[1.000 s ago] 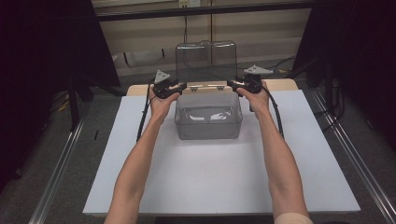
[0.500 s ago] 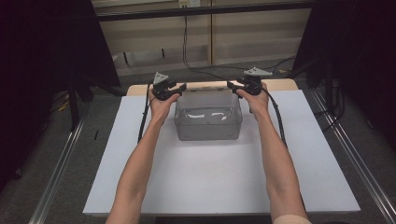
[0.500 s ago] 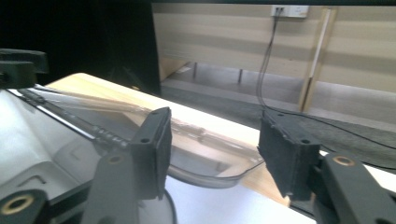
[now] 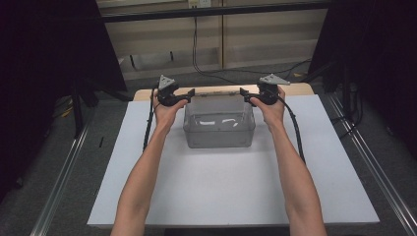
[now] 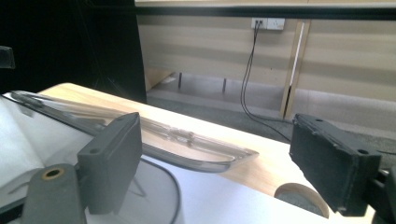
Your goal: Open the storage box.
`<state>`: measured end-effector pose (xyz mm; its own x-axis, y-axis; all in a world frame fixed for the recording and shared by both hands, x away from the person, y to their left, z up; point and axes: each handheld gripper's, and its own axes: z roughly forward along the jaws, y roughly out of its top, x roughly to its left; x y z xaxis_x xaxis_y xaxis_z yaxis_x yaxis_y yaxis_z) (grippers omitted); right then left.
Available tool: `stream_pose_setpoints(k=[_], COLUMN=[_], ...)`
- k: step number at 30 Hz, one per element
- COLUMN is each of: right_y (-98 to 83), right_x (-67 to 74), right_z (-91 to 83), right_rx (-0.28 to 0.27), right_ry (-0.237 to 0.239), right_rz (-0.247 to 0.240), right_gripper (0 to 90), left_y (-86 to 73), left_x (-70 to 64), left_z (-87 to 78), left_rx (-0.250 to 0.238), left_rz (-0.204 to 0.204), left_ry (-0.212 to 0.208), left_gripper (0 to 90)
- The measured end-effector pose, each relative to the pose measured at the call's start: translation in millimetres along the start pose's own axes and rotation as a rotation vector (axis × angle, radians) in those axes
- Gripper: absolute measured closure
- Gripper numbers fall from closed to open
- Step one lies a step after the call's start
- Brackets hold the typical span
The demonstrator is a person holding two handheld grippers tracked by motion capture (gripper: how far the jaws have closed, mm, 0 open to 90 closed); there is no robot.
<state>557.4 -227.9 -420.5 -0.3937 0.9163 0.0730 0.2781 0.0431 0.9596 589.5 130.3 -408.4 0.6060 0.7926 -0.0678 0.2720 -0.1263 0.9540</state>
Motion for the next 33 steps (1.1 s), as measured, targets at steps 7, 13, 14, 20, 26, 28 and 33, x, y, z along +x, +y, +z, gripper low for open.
stream_pose_setpoints(k=[7, 13, 14, 20, 26, 28, 33], right_y=[5.6, 6.2, 6.9, 5.3, 2.5, 1.0, -5.4], right_x=[11.9, 25.2, 27.2, 40.4, 42.0, 42.9, 47.3], right_z=[-14.0, -27.4, -29.8, -47.8, -66.4, -71.6, -83.5], right_rx=[-0.049, -0.068, -0.071, -0.086, -0.097, -0.100, -0.109], right_ry=[0.014, 0.014, 0.009, -0.027, -0.066, -0.071, -0.071], right_rz=[0.042, -0.005, -0.026, -0.069, -0.092, -0.102, -0.094], right_gripper=[1.5, 0.0, 0.0, 0.0, 0.4, 0.1, 0.0], left_y=[-0.6, -8.8, -9.8, -12.7, -16.1, -17.7, -23.5], left_x=[-16.7, -21.4, -22.3, -24.5, -27.9, -30.9, -38.2], left_z=[-14.3, -35.8, -40.0, -63.4, -83.3, -88.9, -103.7], left_rx=[-0.042, -0.073, -0.084, -0.095, -0.094, -0.094, -0.133], left_rz=[0.005, -0.033, -0.041, -0.049, -0.001, 0.011, -0.022], left_ry=[-0.013, -0.011, -0.013, -0.018, -0.011, -0.016, -0.003], left_gripper=[7.5, 4.0, 3.2, 2.7, 2.3, 1.8, 1.7])
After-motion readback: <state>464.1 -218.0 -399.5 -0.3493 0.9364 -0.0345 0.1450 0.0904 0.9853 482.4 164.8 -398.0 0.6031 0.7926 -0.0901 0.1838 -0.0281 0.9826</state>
